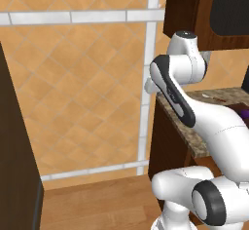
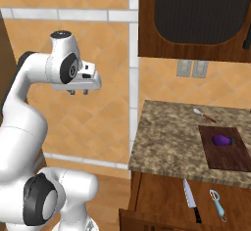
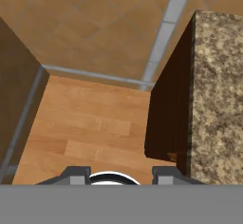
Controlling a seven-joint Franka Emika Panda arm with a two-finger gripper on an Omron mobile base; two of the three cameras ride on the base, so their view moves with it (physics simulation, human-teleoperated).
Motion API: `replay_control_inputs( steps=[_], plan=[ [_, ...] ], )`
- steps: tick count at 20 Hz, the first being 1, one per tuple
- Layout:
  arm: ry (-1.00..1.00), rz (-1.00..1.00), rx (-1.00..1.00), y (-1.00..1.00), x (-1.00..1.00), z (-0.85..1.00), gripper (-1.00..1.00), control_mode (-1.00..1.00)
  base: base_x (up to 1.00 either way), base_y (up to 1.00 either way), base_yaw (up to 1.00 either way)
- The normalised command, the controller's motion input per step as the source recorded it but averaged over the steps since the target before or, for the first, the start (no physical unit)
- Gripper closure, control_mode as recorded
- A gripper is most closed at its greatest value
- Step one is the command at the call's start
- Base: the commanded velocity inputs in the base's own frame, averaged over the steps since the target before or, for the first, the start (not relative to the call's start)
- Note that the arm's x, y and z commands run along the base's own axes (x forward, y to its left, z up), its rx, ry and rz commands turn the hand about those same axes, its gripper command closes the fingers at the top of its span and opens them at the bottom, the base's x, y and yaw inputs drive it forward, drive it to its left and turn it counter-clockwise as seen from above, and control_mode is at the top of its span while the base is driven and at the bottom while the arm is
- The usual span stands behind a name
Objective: Place the appropriate cutting tool for cutting the eggplant skin on the cutting board.
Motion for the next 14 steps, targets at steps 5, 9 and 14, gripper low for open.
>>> replay_control_inputs(
  steps=[5,9,14],
  plan=[
    [0.00,0.00,0.00,0.00,-0.10,-0.11,-1.00,-1.00,0.00,0.00,0.00],
    [0.00,0.00,0.00,0.00,-0.36,-0.21,-1.00,-1.00,0.00,0.00,0.00],
    [0.00,0.00,-0.02,0.00,-0.49,-0.16,-1.00,-1.00,0.00,0.00,0.00]
  ],
)
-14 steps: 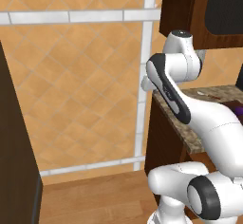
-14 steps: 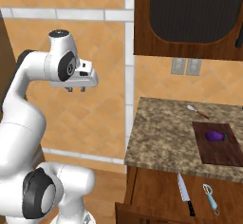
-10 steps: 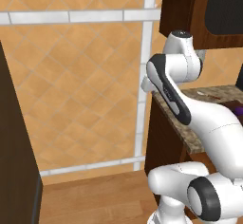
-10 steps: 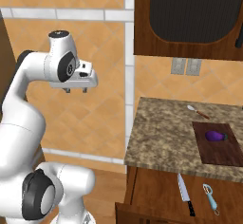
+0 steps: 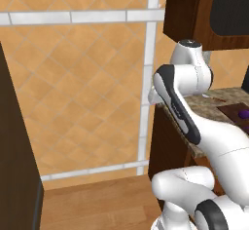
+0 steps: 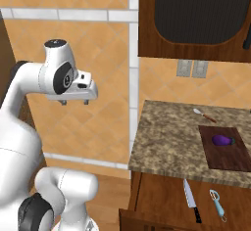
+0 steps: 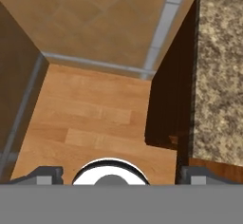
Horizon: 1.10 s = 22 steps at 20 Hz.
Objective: Place the appropriate cutting tool for cutting the eggplant skin on the cutting board.
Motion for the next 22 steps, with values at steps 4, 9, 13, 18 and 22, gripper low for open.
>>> replay_control_inputs(
  steps=[4,9,13,18,22],
  plan=[
    [0.00,0.00,-0.11,0.10,-0.49,-0.21,-1.00,-1.00,0.00,0.00,0.00],
    [0.00,0.00,-0.12,0.13,-0.42,-0.21,-1.00,-1.00,0.00,0.00,0.00],
    [0.00,0.00,-0.07,0.02,-0.33,-0.10,-1.00,-1.00,0.00,0.00,0.00],
    [-0.02,0.00,-0.01,-0.04,-0.17,0.00,-1.00,-1.00,0.00,0.00,0.00],
    [-0.04,-0.02,0.00,-0.36,0.00,0.00,-1.00,-1.00,0.00,0.00,0.00]
  ],
)
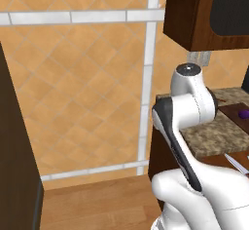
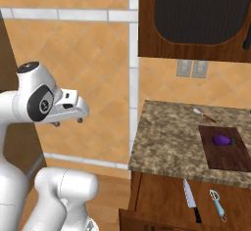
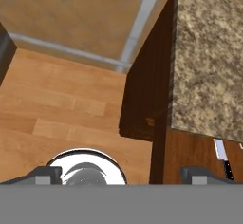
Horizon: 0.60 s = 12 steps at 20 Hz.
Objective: Place the appropriate cutting tool for cutting the eggplant skin on the cutting board.
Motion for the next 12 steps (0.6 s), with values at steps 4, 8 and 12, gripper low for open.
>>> replay_control_inputs(
  steps=[4,8,12],
  plan=[
    [-0.10,-0.10,0.00,-0.57,0.00,0.00,-1.00,-1.00,0.00,0.00,0.00],
    [-0.10,-0.18,0.00,-0.61,0.00,0.00,-1.00,-1.00,0.00,0.00,0.00],
    [-0.06,-0.26,0.00,-0.57,0.00,0.00,-1.00,-1.00,0.00,0.00,0.00]
  ],
)
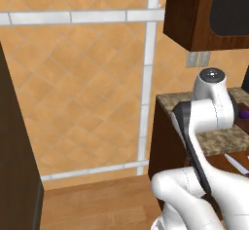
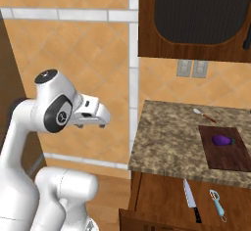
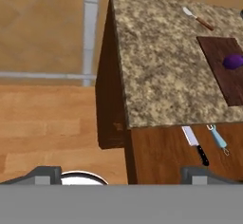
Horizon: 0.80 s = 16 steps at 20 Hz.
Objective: Place the appropriate cutting tool for cutting the eggplant skin on the cutting board.
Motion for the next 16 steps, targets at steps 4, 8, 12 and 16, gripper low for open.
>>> replay_control_inputs(
  steps=[4,8,12,16],
  plan=[
    [-0.04,-0.27,0.00,-0.58,0.00,0.00,-1.00,-1.00,0.00,0.00,0.00],
    [-0.04,-0.28,0.00,-0.62,0.00,0.00,-1.00,-1.00,0.00,0.00,0.00],
    [-0.05,-0.28,0.00,-0.65,0.00,0.00,-1.00,-1.00,0.00,0.00,0.00],
    [-0.05,-0.27,0.00,-0.70,0.00,0.00,-1.00,-1.00,0.00,0.00,0.00]
  ],
)
